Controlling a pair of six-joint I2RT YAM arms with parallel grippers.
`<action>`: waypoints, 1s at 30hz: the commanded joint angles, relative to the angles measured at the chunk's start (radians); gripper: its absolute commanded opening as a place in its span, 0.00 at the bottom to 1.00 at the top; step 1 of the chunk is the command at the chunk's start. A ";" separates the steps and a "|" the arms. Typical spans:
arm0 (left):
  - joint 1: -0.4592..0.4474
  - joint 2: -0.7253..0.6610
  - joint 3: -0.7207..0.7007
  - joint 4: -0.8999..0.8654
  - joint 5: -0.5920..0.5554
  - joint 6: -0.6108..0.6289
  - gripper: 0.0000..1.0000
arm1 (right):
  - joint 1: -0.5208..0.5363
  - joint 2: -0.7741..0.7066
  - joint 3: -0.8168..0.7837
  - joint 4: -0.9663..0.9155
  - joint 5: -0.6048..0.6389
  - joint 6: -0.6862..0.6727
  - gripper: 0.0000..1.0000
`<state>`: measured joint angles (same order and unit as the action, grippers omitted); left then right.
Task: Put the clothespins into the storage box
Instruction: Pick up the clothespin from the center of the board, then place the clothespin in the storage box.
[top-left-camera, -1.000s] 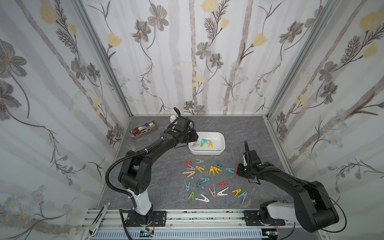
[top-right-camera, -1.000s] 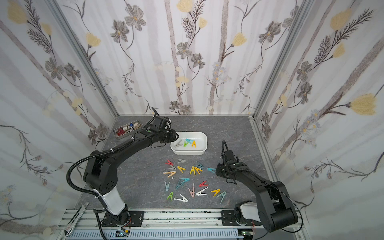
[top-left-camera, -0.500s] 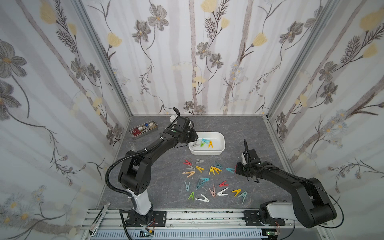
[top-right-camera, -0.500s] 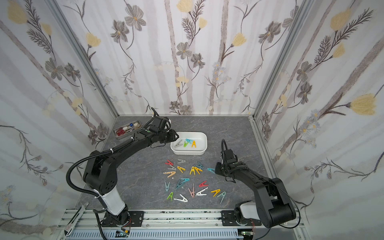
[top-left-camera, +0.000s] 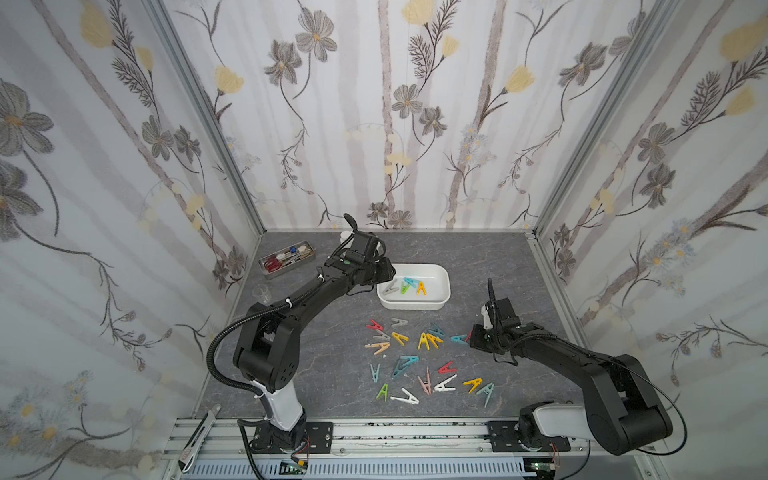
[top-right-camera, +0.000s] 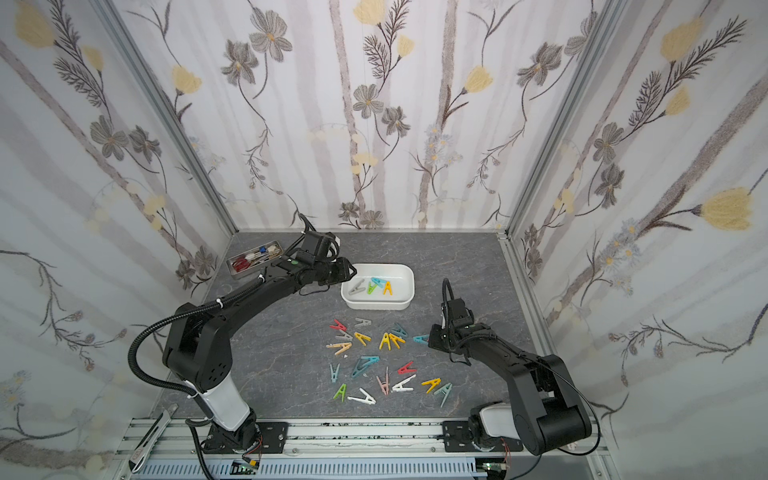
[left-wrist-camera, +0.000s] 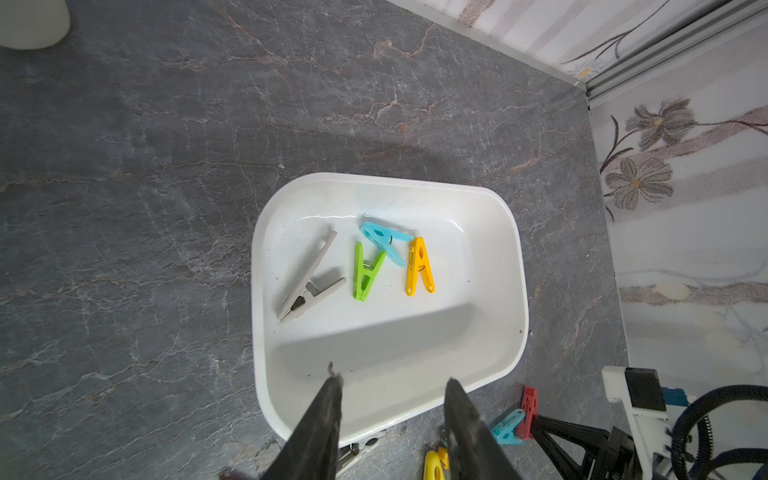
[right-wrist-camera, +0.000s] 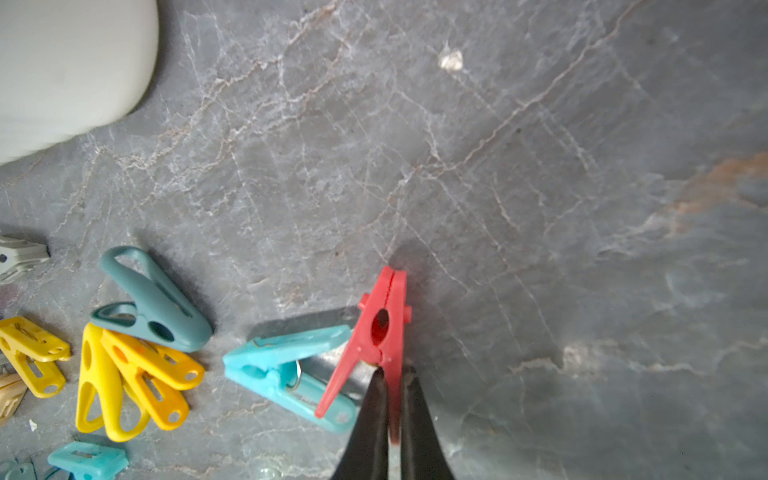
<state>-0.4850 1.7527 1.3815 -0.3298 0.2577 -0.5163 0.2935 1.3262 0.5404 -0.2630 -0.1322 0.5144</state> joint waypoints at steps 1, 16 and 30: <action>0.002 -0.010 0.005 0.010 -0.008 -0.008 0.41 | 0.002 -0.028 0.013 -0.105 0.002 0.001 0.07; 0.008 -0.051 -0.080 0.000 -0.027 -0.074 0.41 | 0.012 0.044 0.481 -0.276 -0.063 -0.126 0.06; 0.010 -0.223 -0.272 -0.108 -0.141 -0.085 0.44 | 0.135 0.579 0.986 -0.205 -0.140 -0.245 0.06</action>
<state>-0.4767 1.5520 1.1267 -0.4015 0.1543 -0.5957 0.4133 1.8465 1.4742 -0.4873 -0.2459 0.3046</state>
